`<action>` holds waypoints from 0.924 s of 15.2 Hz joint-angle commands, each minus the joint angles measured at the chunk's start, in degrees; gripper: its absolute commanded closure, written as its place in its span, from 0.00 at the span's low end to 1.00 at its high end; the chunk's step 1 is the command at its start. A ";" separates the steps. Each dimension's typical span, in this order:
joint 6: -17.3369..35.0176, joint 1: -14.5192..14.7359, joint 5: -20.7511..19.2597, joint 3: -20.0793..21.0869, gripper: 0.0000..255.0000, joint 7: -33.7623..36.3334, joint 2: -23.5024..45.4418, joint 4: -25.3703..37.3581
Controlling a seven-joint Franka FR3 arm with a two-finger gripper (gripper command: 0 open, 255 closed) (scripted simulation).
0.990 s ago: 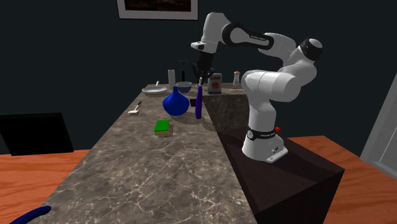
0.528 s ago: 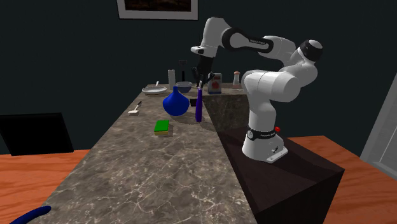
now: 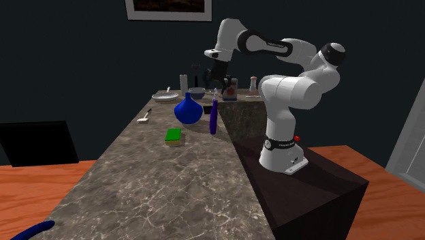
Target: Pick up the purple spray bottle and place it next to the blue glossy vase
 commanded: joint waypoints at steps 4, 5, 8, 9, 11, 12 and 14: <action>-2.44 0.39 3.54 3.97 0.00 -0.44 0.22 2.05; -3.65 0.64 5.21 5.84 0.00 -0.65 0.44 3.20; -4.60 0.86 6.47 7.27 0.00 -0.79 0.66 4.17; -4.60 0.86 6.47 7.27 0.00 -0.79 0.66 4.17; -4.60 0.86 6.47 7.27 0.00 -0.79 0.66 4.17; -4.60 0.86 6.47 7.27 0.00 -0.79 0.66 4.17; -4.59 0.85 6.46 7.25 0.00 -0.79 0.66 4.17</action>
